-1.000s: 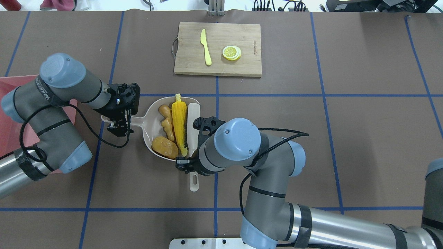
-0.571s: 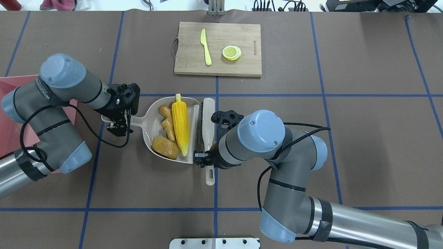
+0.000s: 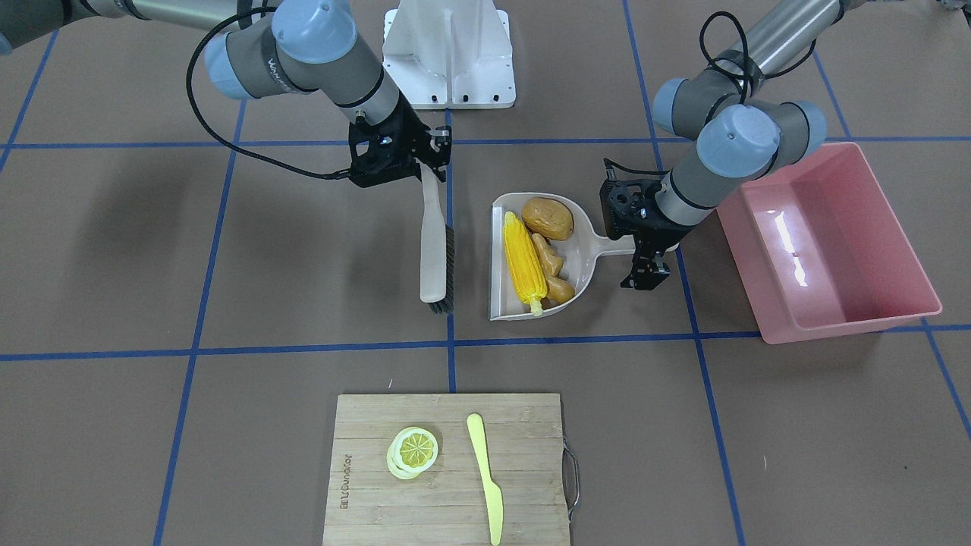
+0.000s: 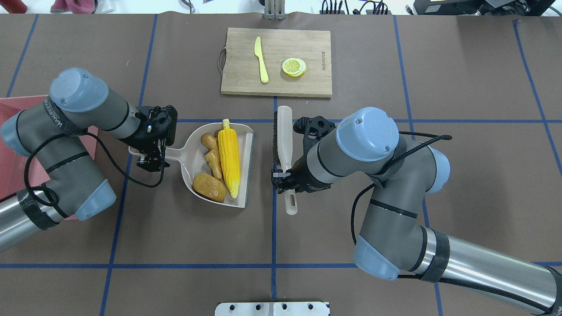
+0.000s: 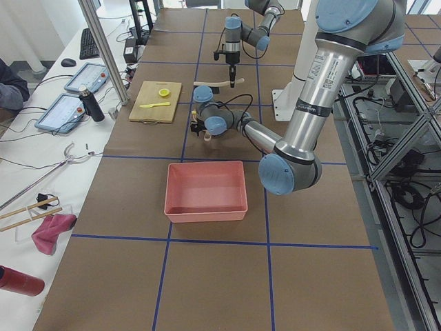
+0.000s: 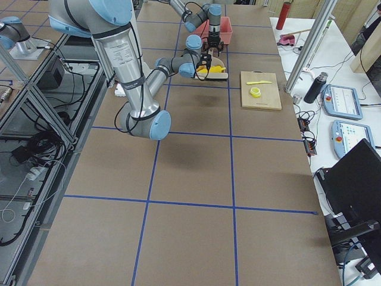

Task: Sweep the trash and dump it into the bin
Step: 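Pull the brush back from the dustpan with the right gripper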

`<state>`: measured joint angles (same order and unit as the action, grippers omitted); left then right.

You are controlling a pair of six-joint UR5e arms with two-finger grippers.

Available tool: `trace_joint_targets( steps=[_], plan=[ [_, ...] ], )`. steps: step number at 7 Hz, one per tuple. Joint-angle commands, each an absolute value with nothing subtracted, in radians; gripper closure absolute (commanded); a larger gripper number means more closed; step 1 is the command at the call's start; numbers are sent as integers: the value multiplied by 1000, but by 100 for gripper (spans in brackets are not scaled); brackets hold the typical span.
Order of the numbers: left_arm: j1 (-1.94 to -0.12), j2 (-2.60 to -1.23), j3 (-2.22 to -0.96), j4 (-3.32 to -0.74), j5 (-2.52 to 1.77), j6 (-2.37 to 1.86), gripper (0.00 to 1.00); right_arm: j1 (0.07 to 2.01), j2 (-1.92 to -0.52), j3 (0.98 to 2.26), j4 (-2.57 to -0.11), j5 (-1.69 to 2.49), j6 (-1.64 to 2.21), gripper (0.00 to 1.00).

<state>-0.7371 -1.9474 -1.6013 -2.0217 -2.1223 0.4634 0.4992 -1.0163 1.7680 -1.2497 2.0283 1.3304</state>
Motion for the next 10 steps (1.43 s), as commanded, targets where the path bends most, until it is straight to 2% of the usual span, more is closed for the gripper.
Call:
trace_joint_targets(
  steps=[1, 2, 3, 6, 10],
  plan=[
    [-738, -1931, -1621, -2022, -2129, 456, 67, 567, -1028, 1843, -1462, 2052, 1160, 100],
    [-738, -1915, -1637, -2022, -2132, 457, 75, 593, -1029, 1915, -1583, 2052, 1114, 100],
    [-738, -1907, -1646, -2022, -2132, 457, 77, 604, -1029, 1969, -1677, 2052, 1088, 100],
    [-738, -1905, -1649, -2022, -2134, 457, 77, 652, -1095, 2090, -1837, 2042, 1007, 100],
    [-736, -1907, -1638, -2023, -2134, 469, 77, 439, -1140, 2071, -1902, 1886, 1005, 100]
  ],
)
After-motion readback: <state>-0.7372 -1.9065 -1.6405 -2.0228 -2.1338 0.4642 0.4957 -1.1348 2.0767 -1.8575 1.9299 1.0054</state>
